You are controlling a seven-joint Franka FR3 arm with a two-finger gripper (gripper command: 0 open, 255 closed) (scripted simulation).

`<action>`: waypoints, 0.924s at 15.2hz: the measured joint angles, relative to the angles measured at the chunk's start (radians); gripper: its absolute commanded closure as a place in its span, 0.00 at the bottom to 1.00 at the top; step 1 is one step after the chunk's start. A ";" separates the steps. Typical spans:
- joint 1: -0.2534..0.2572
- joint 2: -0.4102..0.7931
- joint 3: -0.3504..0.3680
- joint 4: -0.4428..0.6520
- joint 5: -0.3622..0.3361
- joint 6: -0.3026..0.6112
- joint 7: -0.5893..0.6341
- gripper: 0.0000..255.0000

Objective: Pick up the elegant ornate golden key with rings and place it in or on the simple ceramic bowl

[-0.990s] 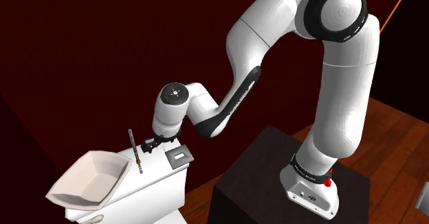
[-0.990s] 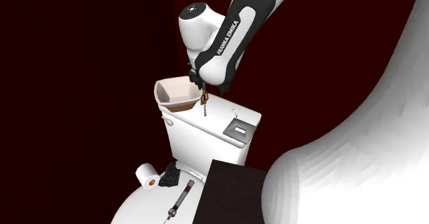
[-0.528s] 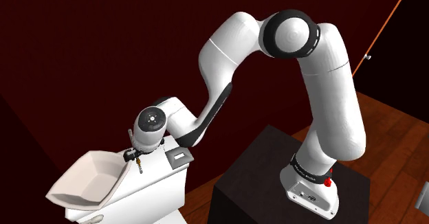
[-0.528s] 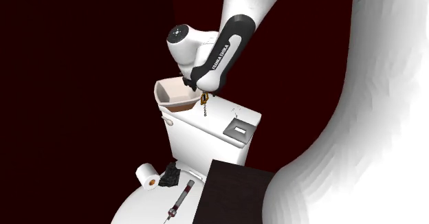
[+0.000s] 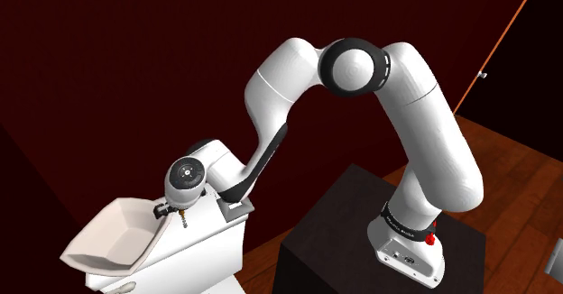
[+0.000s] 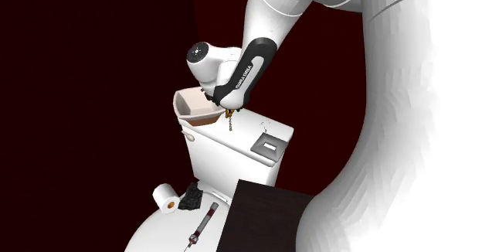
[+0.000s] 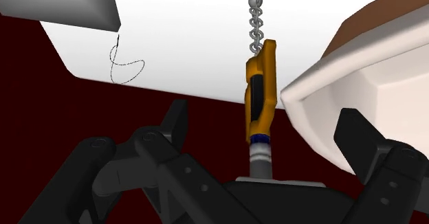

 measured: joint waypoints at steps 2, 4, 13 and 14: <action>0.004 0.030 -0.009 0.029 -0.010 0.004 0.000 0.00; 0.004 0.036 -0.011 0.033 -0.012 0.006 0.000 0.00; 0.004 0.037 -0.012 0.035 -0.013 0.007 0.000 1.00; 0.004 0.037 -0.012 0.035 -0.013 0.007 0.000 1.00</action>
